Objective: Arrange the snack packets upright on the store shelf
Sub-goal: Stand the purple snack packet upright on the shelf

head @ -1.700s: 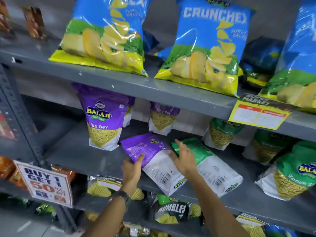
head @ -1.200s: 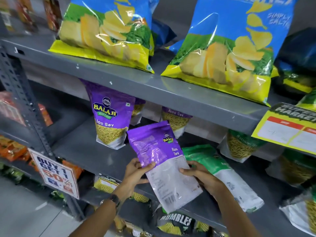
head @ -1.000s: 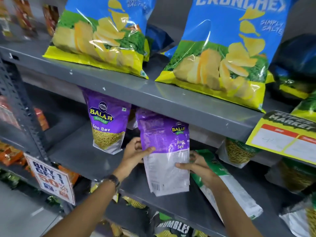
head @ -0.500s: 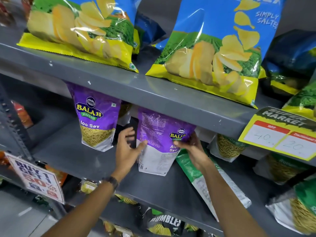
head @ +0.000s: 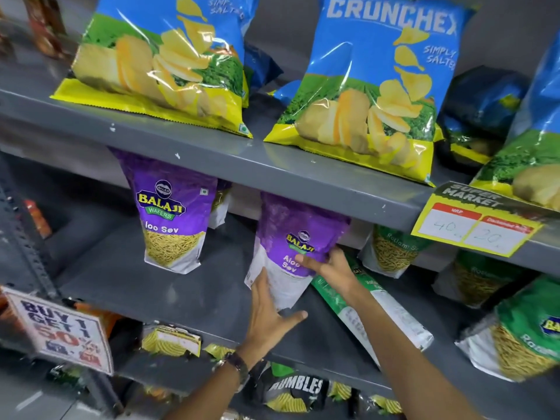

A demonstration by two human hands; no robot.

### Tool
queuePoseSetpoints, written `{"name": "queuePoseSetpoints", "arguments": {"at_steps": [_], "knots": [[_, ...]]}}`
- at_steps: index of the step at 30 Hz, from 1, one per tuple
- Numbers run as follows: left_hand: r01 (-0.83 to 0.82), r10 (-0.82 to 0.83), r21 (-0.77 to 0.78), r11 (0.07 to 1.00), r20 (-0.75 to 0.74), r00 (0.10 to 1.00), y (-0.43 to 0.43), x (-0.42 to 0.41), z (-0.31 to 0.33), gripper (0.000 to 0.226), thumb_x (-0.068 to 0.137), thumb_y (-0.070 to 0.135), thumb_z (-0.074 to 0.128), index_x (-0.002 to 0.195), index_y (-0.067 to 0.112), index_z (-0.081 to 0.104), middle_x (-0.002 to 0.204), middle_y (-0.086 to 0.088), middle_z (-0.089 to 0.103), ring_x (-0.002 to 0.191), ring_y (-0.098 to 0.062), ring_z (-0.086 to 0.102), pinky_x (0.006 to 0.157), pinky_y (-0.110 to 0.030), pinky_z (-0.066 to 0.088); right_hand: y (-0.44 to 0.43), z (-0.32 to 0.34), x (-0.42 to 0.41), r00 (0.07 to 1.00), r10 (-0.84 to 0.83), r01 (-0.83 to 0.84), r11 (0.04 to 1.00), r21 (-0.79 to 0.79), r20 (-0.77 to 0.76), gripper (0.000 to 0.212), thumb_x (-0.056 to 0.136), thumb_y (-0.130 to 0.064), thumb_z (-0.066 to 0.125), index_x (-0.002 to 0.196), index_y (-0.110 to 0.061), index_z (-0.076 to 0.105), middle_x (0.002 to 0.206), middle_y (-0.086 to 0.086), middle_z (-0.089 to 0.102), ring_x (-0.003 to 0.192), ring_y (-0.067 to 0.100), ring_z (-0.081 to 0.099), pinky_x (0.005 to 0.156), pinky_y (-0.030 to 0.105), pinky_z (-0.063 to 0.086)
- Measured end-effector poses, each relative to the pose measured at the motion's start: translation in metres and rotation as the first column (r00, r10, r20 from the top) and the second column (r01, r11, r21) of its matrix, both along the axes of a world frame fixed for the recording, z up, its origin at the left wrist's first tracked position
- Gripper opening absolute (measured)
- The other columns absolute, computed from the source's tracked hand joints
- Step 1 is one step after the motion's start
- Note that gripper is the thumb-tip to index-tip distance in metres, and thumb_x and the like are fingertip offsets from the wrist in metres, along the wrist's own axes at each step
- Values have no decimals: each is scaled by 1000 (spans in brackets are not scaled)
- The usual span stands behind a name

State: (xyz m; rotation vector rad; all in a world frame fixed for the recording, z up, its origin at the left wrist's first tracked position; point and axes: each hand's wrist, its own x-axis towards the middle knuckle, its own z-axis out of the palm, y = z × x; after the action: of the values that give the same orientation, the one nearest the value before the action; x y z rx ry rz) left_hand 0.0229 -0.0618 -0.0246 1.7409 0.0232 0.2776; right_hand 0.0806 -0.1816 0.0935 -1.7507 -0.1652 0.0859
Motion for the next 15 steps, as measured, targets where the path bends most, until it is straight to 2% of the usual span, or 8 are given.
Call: {"name": "queuePoseSetpoints", "arguments": {"at_steps": [3, 6, 7, 9, 11, 12, 13, 15], "knots": [[-17, 17, 4, 1000, -12, 1000, 10, 14, 2, 131, 44, 54, 82, 146, 21, 7, 148, -1, 20, 135, -7, 20, 110, -27, 25, 7, 1, -12, 987, 147, -149, 988, -40, -62, 51, 75, 0, 73, 120, -9, 53, 107, 10, 64, 84, 11, 67, 76, 16, 55], [-85, 85, -38, 996, -14, 996, 26, 29, 3, 117, 43, 47, 86, 140, 27, 22, 137, 2, 31, 124, -5, 36, 97, -22, 36, 8, 0, -18, 956, 278, -287, 953, -101, -94, 48, 75, 1, 72, 116, -21, 57, 109, 6, 63, 94, 12, 62, 84, 17, 53], [-101, 101, -34, 994, -7, 995, 34, 35, 2, 112, 44, 41, 88, 137, 26, 28, 132, 1, 32, 119, -6, 40, 93, -17, 34, 10, 1, -18, 960, 269, -276, 956, -101, -74, 45, 75, 3, 71, 112, -19, 59, 108, 8, 64, 94, 13, 62, 85, 18, 53], [-93, 93, -19, 995, -9, 996, 53, 45, 1, 111, 42, 36, 90, 135, 24, 32, 122, 2, 32, 109, -5, 42, 92, -14, 32, 12, 3, -13, 995, 100, -98, 992, -81, 23, 39, 73, 8, 71, 107, -9, 61, 106, 19, 65, 90, 21, 61, 84, 23, 53], [-43, 42, -42, 998, -24, 999, 73, 54, 2, 116, 34, 42, 90, 134, 25, 33, 123, 3, 42, 111, -8, 47, 98, -28, 40, 14, 2, -4, 984, -143, 146, 989, -27, 103, 45, 69, 14, 72, 110, 2, 56, 107, 25, 63, 90, 27, 59, 85, 36, 52], [-20, 19, -40, 999, -33, 999, 82, 59, 3, 118, 31, 46, 88, 134, 25, 34, 124, 1, 50, 114, -13, 50, 99, -36, 43, 14, 0, 1, 973, -210, 210, 978, 10, 95, 53, 67, 16, 72, 115, 4, 52, 107, 24, 62, 92, 27, 58, 84, 37, 52], [9, -10, -16, 1000, -45, 999, 93, 64, 5, 118, 30, 50, 86, 133, 25, 35, 123, 1, 56, 115, -17, 52, 99, -40, 45, 14, -2, 5, 972, -226, 224, 974, 28, 71, 61, 65, 18, 73, 119, 4, 47, 108, 22, 61, 95, 26, 58, 83, 33, 52], [115, -114, 10, 993, -61, 992, 110, 71, 9, 114, 34, 53, 85, 133, 29, 34, 117, 9, 62, 115, -18, 55, 92, -30, 48, 15, -8, 11, 988, -153, 153, 988, -36, 11, 69, 63, 15, 76, 122, 3, 43, 115, 22, 60, 100, 26, 57, 84, 29, 51]]}}
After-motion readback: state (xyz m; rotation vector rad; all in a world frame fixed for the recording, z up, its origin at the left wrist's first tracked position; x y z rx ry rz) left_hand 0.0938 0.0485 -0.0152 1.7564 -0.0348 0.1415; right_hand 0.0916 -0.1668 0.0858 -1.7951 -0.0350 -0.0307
